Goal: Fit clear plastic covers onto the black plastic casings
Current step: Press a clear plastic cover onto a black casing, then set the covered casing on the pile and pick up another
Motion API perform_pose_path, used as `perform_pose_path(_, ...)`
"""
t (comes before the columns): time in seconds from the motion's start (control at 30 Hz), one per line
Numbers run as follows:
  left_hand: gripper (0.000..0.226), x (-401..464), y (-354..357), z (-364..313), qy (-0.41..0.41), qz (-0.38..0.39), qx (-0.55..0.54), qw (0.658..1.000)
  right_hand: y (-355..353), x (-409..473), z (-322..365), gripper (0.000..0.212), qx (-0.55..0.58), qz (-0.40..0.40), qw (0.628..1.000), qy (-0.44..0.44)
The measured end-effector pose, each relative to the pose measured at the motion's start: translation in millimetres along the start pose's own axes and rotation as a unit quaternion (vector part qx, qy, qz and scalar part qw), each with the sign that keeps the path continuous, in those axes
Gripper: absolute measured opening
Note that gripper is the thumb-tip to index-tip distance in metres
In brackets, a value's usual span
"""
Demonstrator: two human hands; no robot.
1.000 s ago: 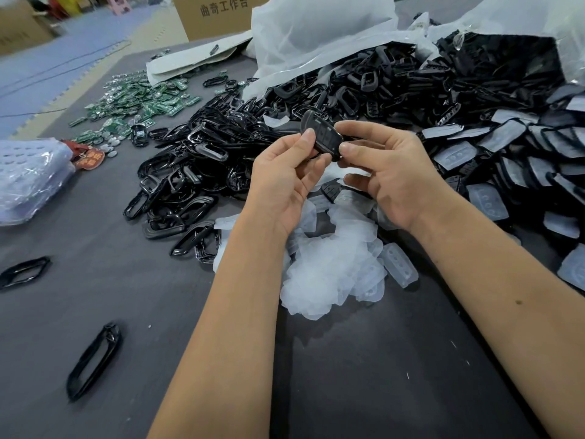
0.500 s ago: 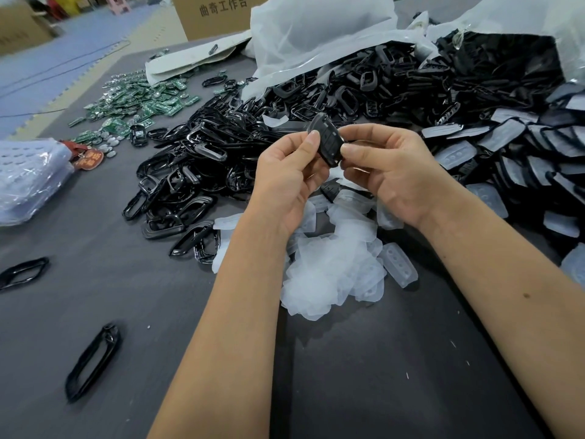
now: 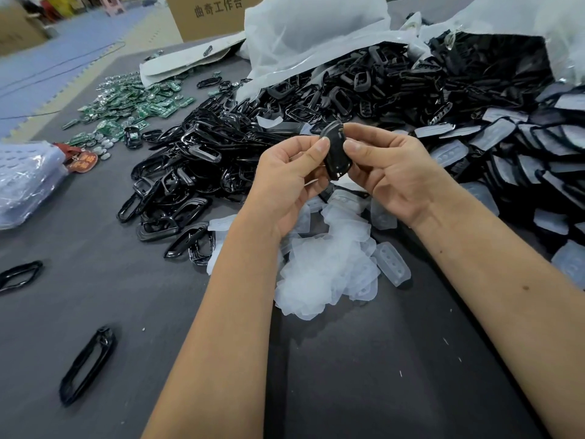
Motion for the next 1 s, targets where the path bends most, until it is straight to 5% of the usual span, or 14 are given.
perform_pose_path(0.23, 0.015, -3, 0, -6, -0.004, -0.016, 0.002, 1.000, 4, -5, 1, 0.025, 0.031, -0.004, 1.000, 0.002)
perform_pose_path(0.37, 0.009, -9, -1, -9, 0.020, -0.065, 0.048, 0.996, 2, -14, 26, 0.028, -0.167, -0.034, 0.979, -0.110)
perform_pose_path(0.5, 0.029, -16, 15, -18, 0.048, -0.091, 0.100, 0.990, 2, -31, 54, 0.027, -0.421, -0.065, 0.863, -0.271)
perform_pose_path(0.67, 0.042, -10, 70, -29, 0.065, -0.084, 0.122, 0.987, -17, -59, 89, 0.032, -0.591, -0.109, 0.702, -0.383)
perform_pose_path(0.83, 0.055, -3, 135, -21, 0.072, -0.027, 0.212, 0.974, -62, -64, 130, 0.035, -0.699, -0.144, 0.618, -0.329)
perform_pose_path(1.0, 0.056, -1, 157, -10, 0.142, -0.068, 0.328, 0.931, -87, -48, 148, 0.039, -0.805, -0.069, 0.561, -0.181)
Point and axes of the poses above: each hand's wrist, its own x-axis towards the middle knuckle, its own y-axis out of the palm, z = x × y, the point moved 5 cm from there along x, towards the middle knuckle, and after that the axes turned 3 degrees about -z, right-handed, at the moved point
